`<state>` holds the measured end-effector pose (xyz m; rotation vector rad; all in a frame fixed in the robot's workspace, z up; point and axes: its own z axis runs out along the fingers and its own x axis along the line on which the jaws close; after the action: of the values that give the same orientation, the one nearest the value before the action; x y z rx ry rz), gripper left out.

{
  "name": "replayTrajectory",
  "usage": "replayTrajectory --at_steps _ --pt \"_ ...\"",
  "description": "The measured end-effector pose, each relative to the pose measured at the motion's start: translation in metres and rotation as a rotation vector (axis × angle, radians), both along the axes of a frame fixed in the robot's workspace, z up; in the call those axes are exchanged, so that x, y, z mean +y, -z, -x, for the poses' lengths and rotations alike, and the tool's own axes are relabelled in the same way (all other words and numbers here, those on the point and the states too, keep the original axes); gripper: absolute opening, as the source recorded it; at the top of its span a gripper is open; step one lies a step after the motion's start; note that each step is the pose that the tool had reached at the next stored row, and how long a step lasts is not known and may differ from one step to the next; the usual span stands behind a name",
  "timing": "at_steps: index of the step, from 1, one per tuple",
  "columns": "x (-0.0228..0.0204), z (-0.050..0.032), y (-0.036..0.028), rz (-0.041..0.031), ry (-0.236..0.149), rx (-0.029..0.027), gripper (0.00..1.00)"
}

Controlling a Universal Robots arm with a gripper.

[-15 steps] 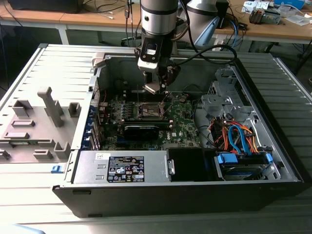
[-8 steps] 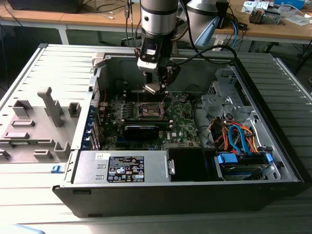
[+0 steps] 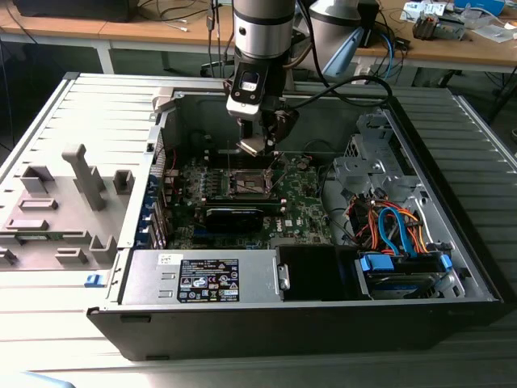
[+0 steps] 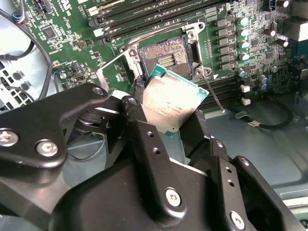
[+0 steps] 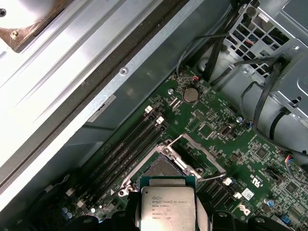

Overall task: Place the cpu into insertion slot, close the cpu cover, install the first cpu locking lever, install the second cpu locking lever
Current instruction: 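Place the cpu into insertion slot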

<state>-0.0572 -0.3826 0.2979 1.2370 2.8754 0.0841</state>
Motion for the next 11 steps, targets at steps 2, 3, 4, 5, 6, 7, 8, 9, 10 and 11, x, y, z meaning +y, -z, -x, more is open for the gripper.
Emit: replayTrajectory --at_steps 2,3,4,5,6,7,8,9,10,11 --pt "0.0000 0.0000 0.0001 0.0000 0.003 0.0000 0.55" --pt "0.0000 0.0000 0.0001 0.0000 0.004 0.0000 0.55" --pt "0.0000 0.0000 0.0002 -0.0001 0.005 0.0000 0.55" --pt "0.0000 0.0000 0.0002 -0.0001 0.007 0.0000 0.55" --pt "0.0000 0.0000 0.0002 0.0000 0.008 0.0000 0.55" --pt "0.0000 0.0000 0.0003 -0.0001 0.009 0.0000 0.55" --pt "0.0000 0.0000 0.0003 0.0000 0.010 0.0000 0.55" --pt "0.0000 0.0000 0.0003 0.0000 0.012 0.0000 0.55" --pt "0.0000 0.0000 0.0004 0.0000 0.014 0.0000 0.55" --pt "0.0000 0.0000 0.0004 0.0000 0.016 0.0000 0.55"
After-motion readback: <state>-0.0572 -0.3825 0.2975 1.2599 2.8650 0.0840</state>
